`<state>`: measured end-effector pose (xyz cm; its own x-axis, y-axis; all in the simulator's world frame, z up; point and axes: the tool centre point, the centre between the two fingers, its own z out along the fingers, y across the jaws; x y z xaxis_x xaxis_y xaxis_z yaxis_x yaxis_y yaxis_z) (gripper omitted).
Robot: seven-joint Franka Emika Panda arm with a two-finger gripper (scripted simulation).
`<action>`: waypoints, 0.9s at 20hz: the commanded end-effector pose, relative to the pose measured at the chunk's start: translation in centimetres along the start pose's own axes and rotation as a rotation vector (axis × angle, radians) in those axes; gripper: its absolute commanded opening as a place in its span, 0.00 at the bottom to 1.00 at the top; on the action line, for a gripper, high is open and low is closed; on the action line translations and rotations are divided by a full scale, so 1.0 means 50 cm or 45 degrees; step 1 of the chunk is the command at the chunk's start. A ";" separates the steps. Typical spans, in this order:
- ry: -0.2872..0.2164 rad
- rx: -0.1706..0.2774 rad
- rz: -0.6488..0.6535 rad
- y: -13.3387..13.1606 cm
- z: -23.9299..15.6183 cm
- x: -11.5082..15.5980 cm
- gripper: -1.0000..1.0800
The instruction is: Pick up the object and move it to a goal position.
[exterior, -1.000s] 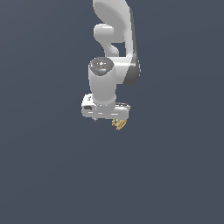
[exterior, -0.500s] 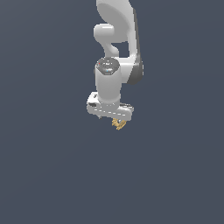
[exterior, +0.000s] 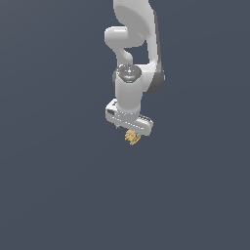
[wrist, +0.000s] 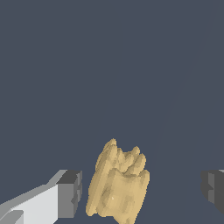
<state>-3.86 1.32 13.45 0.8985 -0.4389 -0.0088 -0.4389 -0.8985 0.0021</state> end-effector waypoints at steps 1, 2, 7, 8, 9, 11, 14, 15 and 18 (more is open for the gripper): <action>0.002 0.000 0.073 -0.006 0.005 -0.015 0.96; 0.003 0.001 0.102 -0.008 0.007 -0.021 0.96; 0.006 0.002 0.235 -0.017 0.017 -0.048 0.96; 0.007 0.002 0.258 -0.018 0.019 -0.053 0.96; 0.007 0.002 0.279 -0.019 0.020 -0.057 0.96; 0.008 0.003 0.317 -0.022 0.023 -0.065 0.96; 0.009 0.004 0.363 -0.024 0.026 -0.075 0.96; 0.010 0.004 0.375 -0.025 0.027 -0.078 0.96; 0.010 0.004 0.404 -0.026 0.029 -0.083 0.96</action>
<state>-6.92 4.25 12.10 0.7259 -0.6878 -0.0007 -0.6878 -0.7259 0.0005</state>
